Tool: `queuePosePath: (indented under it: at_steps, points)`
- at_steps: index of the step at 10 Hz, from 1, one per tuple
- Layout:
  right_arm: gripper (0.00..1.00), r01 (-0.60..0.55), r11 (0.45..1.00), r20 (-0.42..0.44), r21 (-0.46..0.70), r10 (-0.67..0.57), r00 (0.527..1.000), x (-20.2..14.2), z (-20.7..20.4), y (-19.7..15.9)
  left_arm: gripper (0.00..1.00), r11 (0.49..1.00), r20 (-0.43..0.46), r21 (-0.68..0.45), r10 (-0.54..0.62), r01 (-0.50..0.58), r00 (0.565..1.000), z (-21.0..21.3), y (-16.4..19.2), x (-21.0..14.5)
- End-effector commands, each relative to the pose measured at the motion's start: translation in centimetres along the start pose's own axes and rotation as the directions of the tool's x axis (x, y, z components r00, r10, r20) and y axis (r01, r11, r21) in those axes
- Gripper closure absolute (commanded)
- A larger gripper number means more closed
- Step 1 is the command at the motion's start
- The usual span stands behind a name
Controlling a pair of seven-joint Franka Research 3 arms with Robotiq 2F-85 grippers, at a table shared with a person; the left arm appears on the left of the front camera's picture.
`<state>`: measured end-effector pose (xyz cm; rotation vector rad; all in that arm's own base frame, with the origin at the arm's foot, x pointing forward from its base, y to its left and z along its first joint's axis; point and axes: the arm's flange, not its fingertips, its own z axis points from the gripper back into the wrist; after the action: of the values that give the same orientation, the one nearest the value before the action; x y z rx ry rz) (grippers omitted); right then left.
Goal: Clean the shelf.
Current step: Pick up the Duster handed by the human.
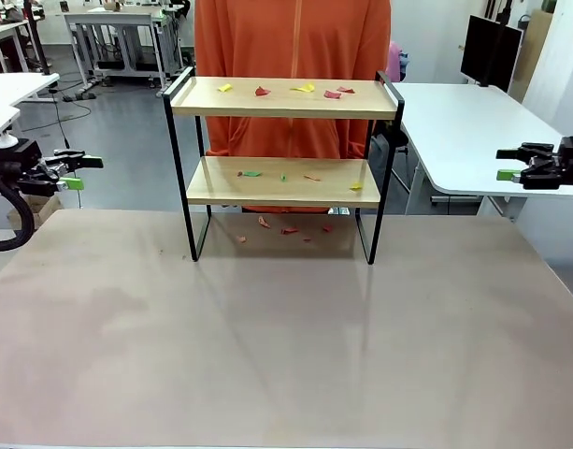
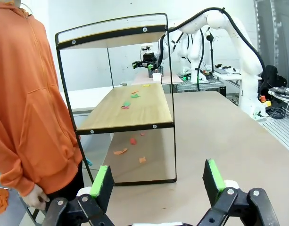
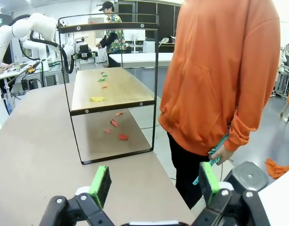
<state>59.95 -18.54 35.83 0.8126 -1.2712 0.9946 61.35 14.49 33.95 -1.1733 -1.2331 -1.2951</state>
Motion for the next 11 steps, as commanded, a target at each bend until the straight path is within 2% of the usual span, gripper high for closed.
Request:
queuePosePath:
  at_steps: [1,3,4,11]
  points:
    - [0.0,-0.013,1.0,0.008,-0.01,0.014,1.0,0.46,-0.17,0.55,0.0,0.999,0.044,-0.001,-0.037,0.037,0.998,0.3,-0.12,0.6]
    - [0.0,0.001,1.0,0.003,0.029,-0.001,1.0,0.64,-0.33,0.56,0.0,0.999,0.063,0.026,-0.029,0.027,0.998,0.23,-0.01,0.84]
    - [0.0,-0.002,1.0,0.001,0.0,0.002,1.0,0.15,0.03,0.03,0.0,1.0,0.016,0.002,-0.008,0.008,1.0,0.14,-0.05,0.23]
    - [0.0,-0.002,1.0,0.001,0.0,0.002,1.0,0.15,0.03,0.03,0.0,1.0,0.016,0.002,-0.008,0.008,1.0,0.14,-0.05,0.23]
